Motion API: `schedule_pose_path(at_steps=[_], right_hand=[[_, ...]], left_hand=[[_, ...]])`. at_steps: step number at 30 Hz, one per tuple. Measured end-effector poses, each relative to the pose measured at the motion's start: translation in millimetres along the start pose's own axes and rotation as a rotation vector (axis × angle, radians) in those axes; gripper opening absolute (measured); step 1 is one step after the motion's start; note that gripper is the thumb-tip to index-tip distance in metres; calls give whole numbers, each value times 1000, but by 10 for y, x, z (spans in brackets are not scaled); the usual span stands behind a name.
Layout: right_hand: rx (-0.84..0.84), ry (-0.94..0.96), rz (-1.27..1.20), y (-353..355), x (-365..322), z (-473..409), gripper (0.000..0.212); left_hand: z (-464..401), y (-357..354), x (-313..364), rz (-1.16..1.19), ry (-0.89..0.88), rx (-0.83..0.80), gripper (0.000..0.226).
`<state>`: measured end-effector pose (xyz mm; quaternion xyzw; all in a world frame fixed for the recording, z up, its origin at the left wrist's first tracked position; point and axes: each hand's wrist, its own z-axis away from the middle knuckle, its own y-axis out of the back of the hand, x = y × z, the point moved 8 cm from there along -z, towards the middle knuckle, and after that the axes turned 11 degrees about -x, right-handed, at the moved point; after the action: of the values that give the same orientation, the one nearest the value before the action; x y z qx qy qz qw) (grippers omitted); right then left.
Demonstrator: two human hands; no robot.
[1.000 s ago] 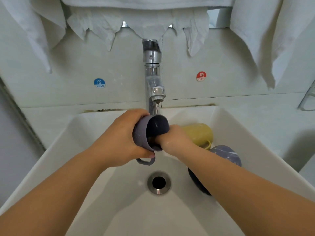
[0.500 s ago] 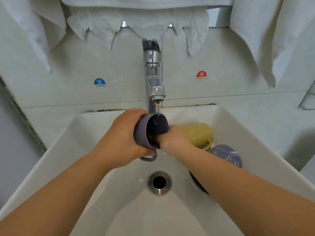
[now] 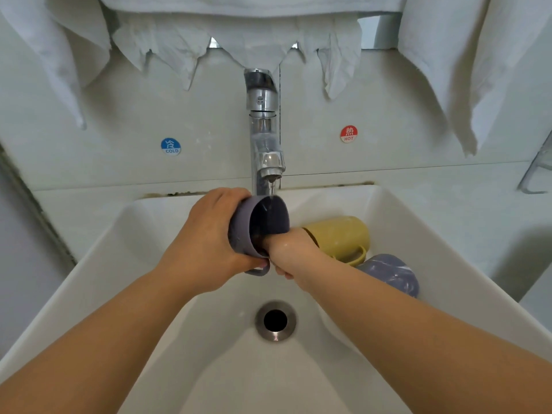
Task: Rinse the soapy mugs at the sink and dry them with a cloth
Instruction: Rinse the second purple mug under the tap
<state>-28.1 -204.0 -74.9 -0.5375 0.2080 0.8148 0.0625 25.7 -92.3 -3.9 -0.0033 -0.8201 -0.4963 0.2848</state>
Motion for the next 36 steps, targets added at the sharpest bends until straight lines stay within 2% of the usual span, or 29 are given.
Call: schedule_pose_path(at_steps=[3,8,11,15,17,19,23,26,27,30,32,34,36], right_hand=[[57,90,71,48,-81,-20,28],[-214,-55,-171,-163,23,55,16],[-270,-79,-95,-195,62,41,13],[-42,-1,256,31,-60,-17,22],[105,170,369,157,-186,-35,20],[171,319,400,232,-292,12,10],[101,425,424,185,-367,69,5],[55,330,419,190,-297,34,25],[51,312,484,191,-289,23,25],[25,398,586,158,-364,42,6],[47,455,591,162,-422,70,14],[103,460,602,204,-460,95,8],[125,463,621,220,-472,109,14]], left_hand=[[2,55,-5,37,1,46,86],[-13,70,-64,62,10,23,86],[-1,45,-38,26,4,-21,83],[-6,33,-16,12,11,-43,81],[-14,33,-19,43,24,-53,78],[-18,23,-39,110,46,-84,77],[-1,-23,-121,261,94,-191,75],[32,-91,-156,389,140,-279,77],[37,-108,-145,404,143,-303,76],[33,-125,-97,418,120,-348,73],[39,-131,-84,428,117,-378,73],[48,-149,-63,434,115,-412,74],[46,-149,-64,456,110,-426,74]])
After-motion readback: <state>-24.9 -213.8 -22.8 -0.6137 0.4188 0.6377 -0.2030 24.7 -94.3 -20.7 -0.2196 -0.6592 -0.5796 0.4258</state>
